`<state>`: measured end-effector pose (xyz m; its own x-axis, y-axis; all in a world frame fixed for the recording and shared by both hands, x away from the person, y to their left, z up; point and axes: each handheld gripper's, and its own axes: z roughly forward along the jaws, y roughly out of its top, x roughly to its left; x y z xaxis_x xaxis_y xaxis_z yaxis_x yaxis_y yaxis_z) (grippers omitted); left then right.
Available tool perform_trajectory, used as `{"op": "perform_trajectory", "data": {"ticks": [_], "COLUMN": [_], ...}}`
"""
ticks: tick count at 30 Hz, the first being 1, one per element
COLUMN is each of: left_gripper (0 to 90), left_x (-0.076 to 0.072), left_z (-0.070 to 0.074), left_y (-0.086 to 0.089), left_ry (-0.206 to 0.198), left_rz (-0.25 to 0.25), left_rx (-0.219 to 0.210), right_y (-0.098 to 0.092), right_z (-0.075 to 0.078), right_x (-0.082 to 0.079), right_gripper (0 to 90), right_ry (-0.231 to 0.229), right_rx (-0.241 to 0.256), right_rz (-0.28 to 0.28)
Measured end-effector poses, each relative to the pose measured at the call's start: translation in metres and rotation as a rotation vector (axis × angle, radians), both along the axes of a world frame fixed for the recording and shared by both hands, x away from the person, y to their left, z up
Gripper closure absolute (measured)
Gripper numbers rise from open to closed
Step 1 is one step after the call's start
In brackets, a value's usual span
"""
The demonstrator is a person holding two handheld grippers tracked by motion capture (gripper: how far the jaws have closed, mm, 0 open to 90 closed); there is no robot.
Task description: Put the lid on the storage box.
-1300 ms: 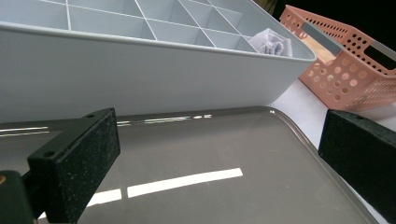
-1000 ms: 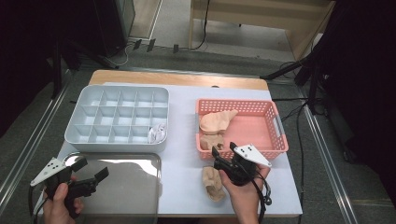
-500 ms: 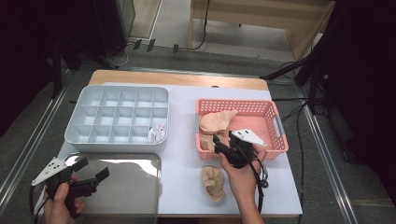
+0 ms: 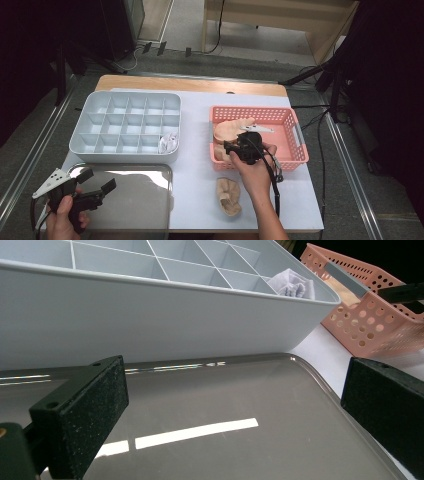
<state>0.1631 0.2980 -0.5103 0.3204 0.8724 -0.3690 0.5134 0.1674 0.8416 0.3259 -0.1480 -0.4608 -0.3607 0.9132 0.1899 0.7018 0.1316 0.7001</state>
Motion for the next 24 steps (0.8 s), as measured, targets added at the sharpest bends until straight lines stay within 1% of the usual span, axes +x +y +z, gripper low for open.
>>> {"op": "perform_trajectory", "data": {"ticks": [2, 3, 5, 7, 8, 11, 13, 14, 16, 17, 19, 21, 24], "left_gripper": [0.0, 0.0, 0.0, 0.0, 0.0, 0.0, 0.0, 0.0, 0.0, 0.0, 0.0, 0.0, 0.0], "left_x": [0.0, 0.0, 0.0, 0.001, 0.0, 0.0, 0.0, 0.0, 0.0, 0.0, 0.0, 0.0, 0.0], "left_z": [0.0, 0.0, 0.0, 0.0, 0.0, 0.0, 0.001, 0.001, 0.001, 0.001, 0.001, 0.001, 0.001], "left_y": [0.001, 0.001, 0.002, 0.004, 0.004, 0.002, 0.002, 0.002, 0.001, 0.001, 0.002, 0.001, 0.002], "left_ry": [-0.001, -0.001, -0.002, 0.0, 0.0, -0.002, -0.004, -0.004, -0.003, -0.003, -0.004, -0.003, -0.003], "left_rz": [0.003, 0.003, 0.01, 0.013, 0.013, 0.012, 0.011, 0.011, 0.009, 0.009, 0.009, 0.008, 0.008], "left_rx": [-0.002, -0.003, -0.006, -0.009, -0.01, -0.01, -0.012, -0.011, -0.013, -0.013, -0.01, -0.011, -0.012], "right_y": [0.004, 0.006, 0.008, 0.01, 0.009, 0.008, 0.009, 0.01, 0.011, 0.011, 0.013, 0.011, 0.012], "right_z": [-0.001, -0.001, -0.002, -0.005, -0.006, -0.008, -0.01, -0.011, -0.013, -0.014, -0.014, -0.017, -0.022], "right_x": [0.006, 0.009, 0.012, 0.016, 0.019, 0.024, 0.028, 0.03, 0.034, 0.035, 0.036, 0.039, 0.042], "right_gripper": [49.1, 48.7, 48.4, 49.7, 49.4, 48.8, 43.5, 39.9, 36.6, 35.0, 30.9, 30.3, 31.8], "right_ry": [0.046, 0.079, 0.12, 0.181, 0.212, 0.255, 0.297, 0.323, 0.372, 0.373, 0.406, 0.437, 0.476], "right_rx": [-0.03, -0.036, -0.034, -0.041, -0.033, 0.005, 0.023, 0.023, 0.026, 0.02, 0.016, 0.031, 0.008], "right_rz": [0.006, 0.008, 0.009, 0.013, 0.014, -0.004, 0.009, 0.009, 0.003, 0.002, -0.042, -0.063, -0.087]}}
